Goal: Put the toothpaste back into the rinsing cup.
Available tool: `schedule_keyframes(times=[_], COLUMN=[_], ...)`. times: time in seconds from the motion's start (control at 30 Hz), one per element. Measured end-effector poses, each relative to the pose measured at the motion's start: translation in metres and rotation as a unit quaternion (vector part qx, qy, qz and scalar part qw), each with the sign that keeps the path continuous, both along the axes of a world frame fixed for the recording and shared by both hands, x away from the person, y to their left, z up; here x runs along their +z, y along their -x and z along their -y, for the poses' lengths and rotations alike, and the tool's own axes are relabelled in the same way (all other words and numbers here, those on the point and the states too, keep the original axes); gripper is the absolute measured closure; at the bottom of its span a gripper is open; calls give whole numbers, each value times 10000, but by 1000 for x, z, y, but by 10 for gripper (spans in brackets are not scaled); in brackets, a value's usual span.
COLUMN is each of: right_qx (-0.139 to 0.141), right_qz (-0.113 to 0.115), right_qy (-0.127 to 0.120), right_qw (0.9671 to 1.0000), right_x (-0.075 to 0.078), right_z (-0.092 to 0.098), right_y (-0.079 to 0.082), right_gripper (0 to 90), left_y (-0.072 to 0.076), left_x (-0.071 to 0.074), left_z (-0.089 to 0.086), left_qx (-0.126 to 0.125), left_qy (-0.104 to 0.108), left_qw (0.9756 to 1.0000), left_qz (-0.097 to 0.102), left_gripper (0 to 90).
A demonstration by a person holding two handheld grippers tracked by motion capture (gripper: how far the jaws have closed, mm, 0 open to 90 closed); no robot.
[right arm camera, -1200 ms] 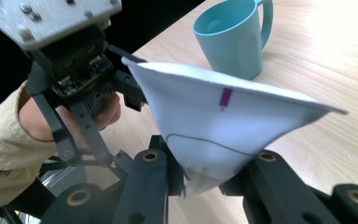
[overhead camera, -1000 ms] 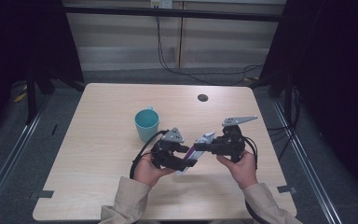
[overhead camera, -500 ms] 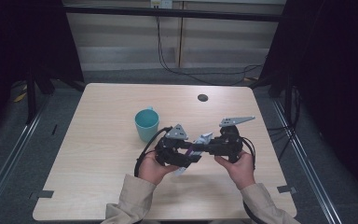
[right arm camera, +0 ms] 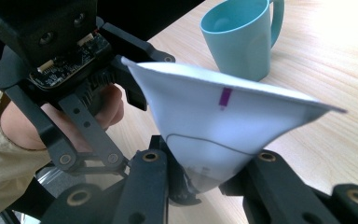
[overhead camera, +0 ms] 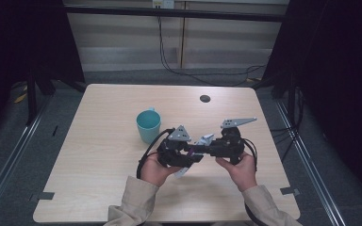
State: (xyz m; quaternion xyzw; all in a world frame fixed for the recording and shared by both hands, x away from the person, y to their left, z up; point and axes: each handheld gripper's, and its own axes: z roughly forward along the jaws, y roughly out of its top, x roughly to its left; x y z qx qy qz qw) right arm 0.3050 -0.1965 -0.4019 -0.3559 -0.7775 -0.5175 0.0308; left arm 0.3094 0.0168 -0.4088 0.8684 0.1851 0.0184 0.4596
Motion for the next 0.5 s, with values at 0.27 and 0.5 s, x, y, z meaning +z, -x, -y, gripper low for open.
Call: schedule_keyframes(times=[0.27, 0.5], right_qx=[40, -21], right_qz=[51, 161], right_qy=[61, -290], right_qw=[10000, 9994], right_x=[1, 3], right_z=[-3, 0], right_y=[1, 2], right_gripper=[741, 533], left_y=[1, 5], left_x=[2, 4], left_z=[-2, -9], left_qx=[-39, 66], left_qy=[-49, -99], left_qw=[10000, 9997], left_qz=[-9, 221], left_gripper=[627, 771])
